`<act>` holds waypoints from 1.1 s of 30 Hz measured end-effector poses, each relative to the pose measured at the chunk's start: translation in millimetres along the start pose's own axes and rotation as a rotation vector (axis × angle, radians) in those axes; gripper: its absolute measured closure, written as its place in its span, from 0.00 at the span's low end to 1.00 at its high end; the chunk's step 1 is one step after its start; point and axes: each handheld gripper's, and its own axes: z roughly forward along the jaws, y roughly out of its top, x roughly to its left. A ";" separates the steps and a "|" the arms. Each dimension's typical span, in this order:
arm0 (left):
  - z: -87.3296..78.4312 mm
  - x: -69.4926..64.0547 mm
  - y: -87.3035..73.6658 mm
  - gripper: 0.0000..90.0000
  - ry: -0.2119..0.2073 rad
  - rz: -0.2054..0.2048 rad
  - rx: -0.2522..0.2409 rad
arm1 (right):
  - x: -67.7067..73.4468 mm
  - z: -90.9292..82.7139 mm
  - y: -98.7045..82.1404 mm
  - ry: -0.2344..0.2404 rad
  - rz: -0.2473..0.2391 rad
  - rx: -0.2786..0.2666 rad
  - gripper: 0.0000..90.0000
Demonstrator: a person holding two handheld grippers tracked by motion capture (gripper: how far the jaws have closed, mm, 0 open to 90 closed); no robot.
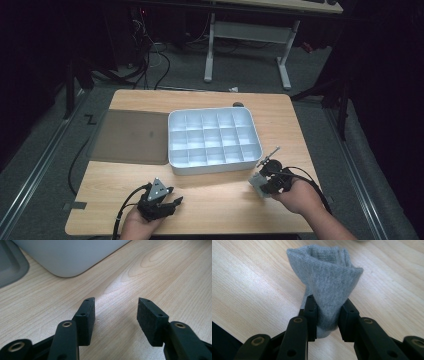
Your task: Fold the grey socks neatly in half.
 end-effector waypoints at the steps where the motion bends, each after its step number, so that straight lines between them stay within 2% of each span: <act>1: -0.1 0.0 0.0 0.55 0.002 0.001 -0.001 | -1.1 -2.6 0.5 0.001 0.000 0.001 0.81; 5: -0.8 -0.1 0.1 0.55 0.007 0.002 -0.007 | -6.0 -10.6 2.3 0.007 -0.018 0.002 0.81; 12: -4.3 2.2 0.2 0.54 0.016 -0.010 -0.038 | -8.3 -20.3 8.5 0.001 0.003 -0.002 0.80; 16: -6.3 7.3 0.8 0.55 0.024 -0.035 -0.061 | -7.7 -24.8 14.0 0.002 0.017 -0.013 0.80; 19: -4.9 14.9 5.9 0.63 0.034 -0.063 -0.103 | -8.3 -27.9 17.2 -0.002 0.001 -0.023 0.80; 22: 0.4 21.5 13.0 0.72 0.004 -0.115 -0.127 | -8.0 -28.7 19.0 -0.008 -0.001 -0.019 0.80; 28: 12.9 20.0 22.0 0.82 -0.018 -0.132 -0.118 | -9.5 -31.5 21.8 -0.011 0.000 -0.021 0.80; 33: 18.3 22.5 25.0 0.81 0.003 -0.139 -0.120 | -10.6 -37.7 26.5 -0.019 -0.005 -0.031 0.80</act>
